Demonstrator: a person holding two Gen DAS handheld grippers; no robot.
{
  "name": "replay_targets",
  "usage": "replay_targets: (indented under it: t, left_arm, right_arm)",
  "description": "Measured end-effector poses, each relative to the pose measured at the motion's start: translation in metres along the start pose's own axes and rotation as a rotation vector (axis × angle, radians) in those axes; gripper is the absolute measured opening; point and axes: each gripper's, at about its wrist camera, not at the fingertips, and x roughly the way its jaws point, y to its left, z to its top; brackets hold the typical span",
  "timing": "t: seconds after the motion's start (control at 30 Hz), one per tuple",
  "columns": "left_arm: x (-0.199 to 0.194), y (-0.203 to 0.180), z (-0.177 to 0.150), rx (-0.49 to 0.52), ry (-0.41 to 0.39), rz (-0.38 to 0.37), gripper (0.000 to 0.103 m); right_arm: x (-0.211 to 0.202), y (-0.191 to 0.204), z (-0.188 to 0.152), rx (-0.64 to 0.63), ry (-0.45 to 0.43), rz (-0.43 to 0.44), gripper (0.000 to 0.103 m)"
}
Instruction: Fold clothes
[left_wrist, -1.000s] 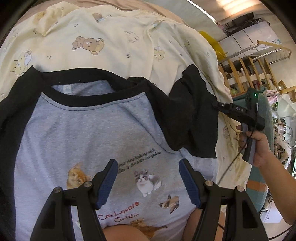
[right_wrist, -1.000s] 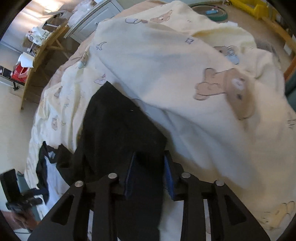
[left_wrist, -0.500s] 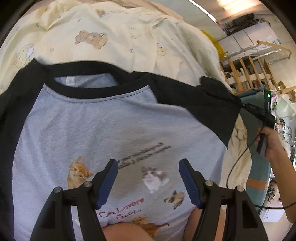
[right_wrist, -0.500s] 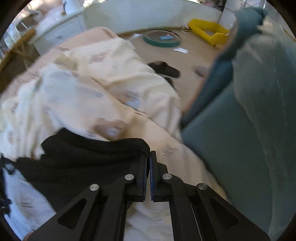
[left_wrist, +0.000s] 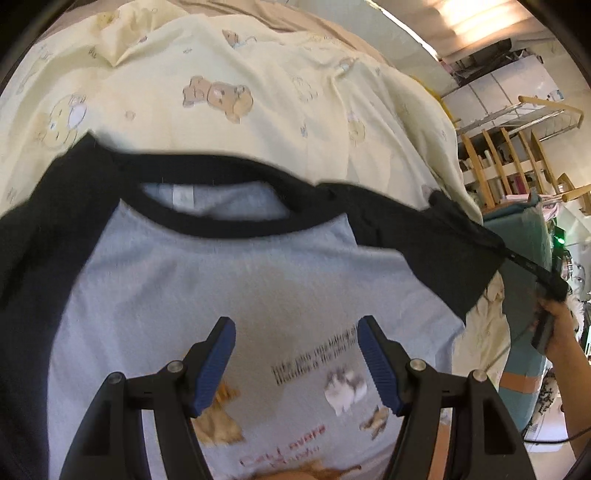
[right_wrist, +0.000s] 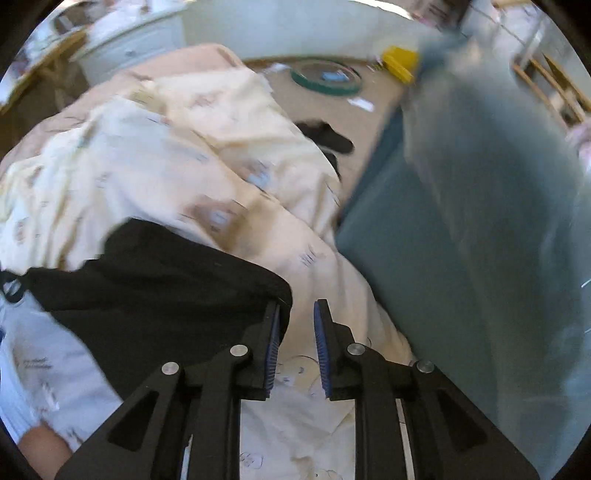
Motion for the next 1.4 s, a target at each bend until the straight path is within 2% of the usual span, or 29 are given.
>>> replay_targets:
  t: [0.03, 0.07, 0.13, 0.17, 0.23, 0.27, 0.3, 0.4, 0.43, 0.5, 0.63, 0.7, 0.73, 0.8, 0.87, 0.97, 1.07, 1.1, 1.17, 1.33, 1.4]
  left_arm:
    - [-0.001, 0.002, 0.007, 0.005, -0.011, 0.004, 0.069]
    - [-0.001, 0.004, 0.014, 0.007, -0.022, 0.008, 0.069]
    - [-0.004, 0.011, 0.026, -0.003, -0.044, 0.018, 0.069]
    - [-0.007, 0.017, 0.032, -0.019, -0.053, 0.024, 0.069]
    - [-0.014, 0.027, 0.039, -0.050, -0.068, 0.022, 0.069]
    - [-0.018, 0.032, 0.042, -0.059, -0.075, 0.024, 0.069]
    - [-0.022, 0.037, 0.043, -0.063, -0.081, 0.026, 0.069]
    - [-0.027, 0.044, 0.047, -0.061, -0.091, 0.024, 0.069]
    - [-0.026, 0.044, 0.048, -0.051, -0.096, 0.030, 0.069]
    - [-0.024, 0.045, 0.054, -0.029, -0.102, 0.057, 0.069]
    - [-0.017, 0.044, 0.065, 0.009, -0.101, 0.115, 0.069]
    - [-0.022, 0.048, 0.065, -0.007, -0.098, 0.107, 0.069]
    - [-0.026, 0.050, 0.063, -0.016, -0.099, 0.096, 0.069]
    - [-0.037, 0.056, 0.054, -0.028, -0.113, 0.092, 0.069]
    - [-0.049, 0.066, 0.040, -0.063, -0.125, 0.079, 0.069]
    - [-0.060, 0.078, 0.017, -0.125, -0.132, 0.044, 0.069]
    - [-0.063, 0.086, -0.002, -0.148, -0.132, 0.036, 0.069]
    - [-0.063, 0.089, -0.006, -0.152, -0.130, 0.037, 0.069]
    - [-0.060, 0.093, -0.011, -0.161, -0.126, 0.037, 0.069]
    - [-0.057, 0.102, -0.014, -0.179, -0.145, 0.023, 0.069]
    - [-0.055, 0.103, -0.012, -0.188, -0.145, 0.017, 0.069]
  right_arm:
    - [-0.012, 0.012, 0.005, -0.045, -0.030, 0.000, 0.020]
    - [-0.026, 0.026, 0.012, -0.099, -0.071, -0.048, 0.020]
    - [-0.044, 0.039, 0.026, -0.137, -0.125, -0.210, 0.021]
    - [-0.051, 0.042, 0.032, -0.139, -0.142, -0.275, 0.025]
    - [-0.057, 0.028, 0.043, -0.070, -0.150, -0.332, 0.025]
    - [-0.060, 0.020, 0.047, -0.033, -0.152, -0.315, 0.026]
    - [-0.061, 0.014, 0.050, 0.004, -0.146, -0.223, 0.028]
    - [-0.055, 0.034, 0.057, 0.020, -0.100, 0.126, 0.028]
    - [-0.051, 0.056, 0.060, -0.010, -0.079, 0.247, 0.028]
    - [-0.045, 0.106, 0.064, -0.077, -0.060, 0.422, 0.028]
    - [-0.022, 0.227, 0.070, -0.246, -0.002, 0.616, 0.028]
    - [-0.008, 0.282, 0.069, -0.334, 0.049, 0.677, 0.028]
    - [0.003, 0.307, 0.067, -0.399, 0.070, 0.681, 0.028]
    - [0.017, 0.358, 0.054, -0.567, 0.097, 0.635, 0.028]
    - [0.026, 0.392, 0.040, -0.719, 0.113, 0.598, 0.028]
    - [0.043, 0.420, 0.028, -0.868, 0.142, 0.535, 0.028]
    - [0.061, 0.422, 0.026, -0.911, 0.215, 0.565, 0.027]
    - [0.064, 0.420, 0.026, -0.919, 0.219, 0.551, 0.016]
    - [0.067, 0.413, 0.033, -0.906, 0.219, 0.538, 0.005]
    - [0.036, 0.399, 0.068, -0.890, 0.080, 0.541, 0.004]
    - [0.032, 0.407, 0.080, -0.920, 0.061, 0.521, 0.004]
